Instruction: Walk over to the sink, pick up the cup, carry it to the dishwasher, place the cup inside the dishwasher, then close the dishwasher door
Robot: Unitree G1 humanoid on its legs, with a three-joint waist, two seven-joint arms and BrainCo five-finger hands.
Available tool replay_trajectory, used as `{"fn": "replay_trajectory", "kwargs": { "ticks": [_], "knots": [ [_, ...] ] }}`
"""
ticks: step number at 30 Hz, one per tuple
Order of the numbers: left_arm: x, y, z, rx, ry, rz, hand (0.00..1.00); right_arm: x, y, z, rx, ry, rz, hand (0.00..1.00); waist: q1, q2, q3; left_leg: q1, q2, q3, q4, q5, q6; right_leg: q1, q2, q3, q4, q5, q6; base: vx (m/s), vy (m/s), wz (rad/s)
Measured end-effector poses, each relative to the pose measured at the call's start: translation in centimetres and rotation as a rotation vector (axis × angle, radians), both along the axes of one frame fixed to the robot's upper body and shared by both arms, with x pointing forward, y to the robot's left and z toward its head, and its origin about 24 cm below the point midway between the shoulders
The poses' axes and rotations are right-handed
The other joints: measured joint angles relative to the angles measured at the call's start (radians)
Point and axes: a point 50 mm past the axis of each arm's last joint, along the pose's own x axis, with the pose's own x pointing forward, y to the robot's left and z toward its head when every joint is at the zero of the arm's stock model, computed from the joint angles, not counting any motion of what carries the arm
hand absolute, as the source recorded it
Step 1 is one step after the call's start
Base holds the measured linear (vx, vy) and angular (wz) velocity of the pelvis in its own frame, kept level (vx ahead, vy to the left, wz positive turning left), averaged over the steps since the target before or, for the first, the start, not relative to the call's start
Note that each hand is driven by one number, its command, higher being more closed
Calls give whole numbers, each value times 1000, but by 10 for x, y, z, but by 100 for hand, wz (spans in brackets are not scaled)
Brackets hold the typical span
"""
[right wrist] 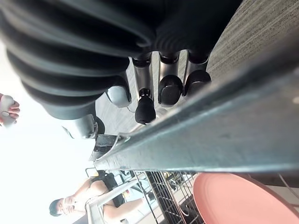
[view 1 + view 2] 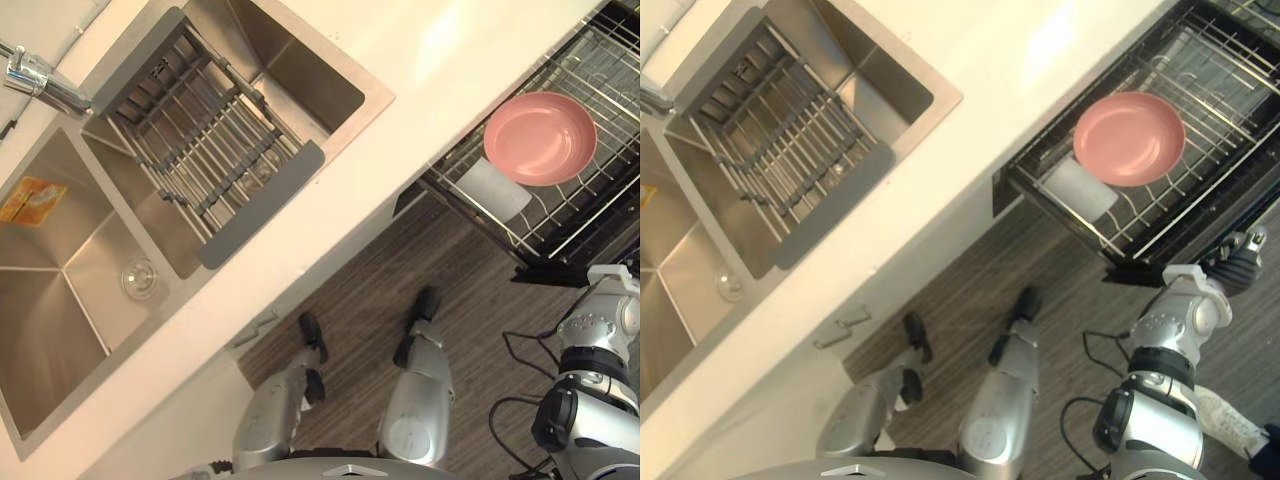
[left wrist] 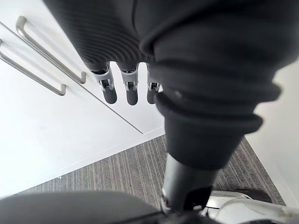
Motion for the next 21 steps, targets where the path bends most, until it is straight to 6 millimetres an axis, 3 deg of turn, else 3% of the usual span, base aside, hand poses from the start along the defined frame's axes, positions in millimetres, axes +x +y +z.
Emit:
{"fn": "replay_trajectory", "kwargs": {
  "ticks": [3,6,7,8,9,10,11,13,14,15,17,18,19,20,21],
  "knots": [
    [4,-2,0,-10,-8,-5,0,10,6,7,-17,4,56,100,3,17,-1,-31,21,-40,-3,12,-18,-14,22,-1,8,-3,-1,-106,-94,24],
    [6,-4,1,-21,-10,8,0,24,15,20,-54,13,96,100,16,27,0,-76,48,-79,-25,34,-52,-72,36,-10,83,-56,-14,-165,-162,24],
    [5,-8,0,-31,-2,2,0,31,19,30,-70,1,113,100,32,47,-11,-100,80,-93,-50,36,-62,-83,69,-32,90,-65,-6,-245,-206,2],
    [11,-7,1,-29,-19,-6,0,32,15,41,-138,43,120,100,68,53,-17,-127,90,-102,-49,45,-89,-166,61,31,348,-142,-69,-242,-204,24],
    [13,-6,2,-28,-26,-7,0,31,12,46,-152,51,117,100,69,52,-16,-140,85,-109,-49,48,-106,-136,59,56,358,-221,-57,-280,-231,52],
    [15,-12,2,-48,-32,-8,0,34,8,66,-188,42,114,100,87,73,-32,-181,94,-120,-43,65,-121,-150,61,27,319,-258,-59,-287,-151,43],
    [16,-15,1,-64,-30,2,0,39,9,82,-236,48,119,100,116,71,-30,-202,84,-121,-14,89,-82,-168,50,-5,294,-226,-77,-352,-154,21],
    [18,-16,2,-67,-27,-1,0,45,15,99,-321,71,147,100,126,68,-28,-224,50,-120,94,100,-65,-171,40,-37,255,-193,-83,-235,-80,3],
    [18,-17,2,-69,-25,-3,0,51,22,102,-364,90,174,100,128,96,-49,-206,47,-131,74,66,-12,-173,50,-47,297,-194,-82,-126,-75,34],
    [28,-17,4,-64,-60,-10,0,54,26,105,-382,93,187,100,134,88,-43,-206,43,-142,46,82,-13,-175,38,-71,293,-202,-100,-120,-81,40],
    [31,-18,4,-69,-73,-11,0,55,25,109,-365,84,173,100,149,106,-56,-217,51,-155,19,82,-15,-175,46,-105,272,-202,-99,-166,-111,32],
    [28,-19,3,-69,-65,-10,0,55,26,112,-398,96,175,100,171,111,-60,-237,78,-166,-2,66,-19,-181,74,-130,260,-198,-91,-199,-145,42],
    [28,-16,4,-62,-64,-8,0,54,24,114,-414,106,162,100,173,108,-58,-248,79,-179,-9,83,-40,-198,57,-76,358,-240,-99,-234,-178,67],
    [30,-16,4,-60,-71,-9,0,52,21,117,-412,108,144,100,171,105,-56,-247,72,-184,-13,101,-54,-185,60,-67,348,-265,-120,-144,-101,67],
    [28,-23,3,-79,-68,-12,0,52,20,126,-410,86,121,100,194,118,-65,-268,86,-182,-20,120,-45,-198,67,-93,326,-263,-104,-139,-114,30]
  ]
}}
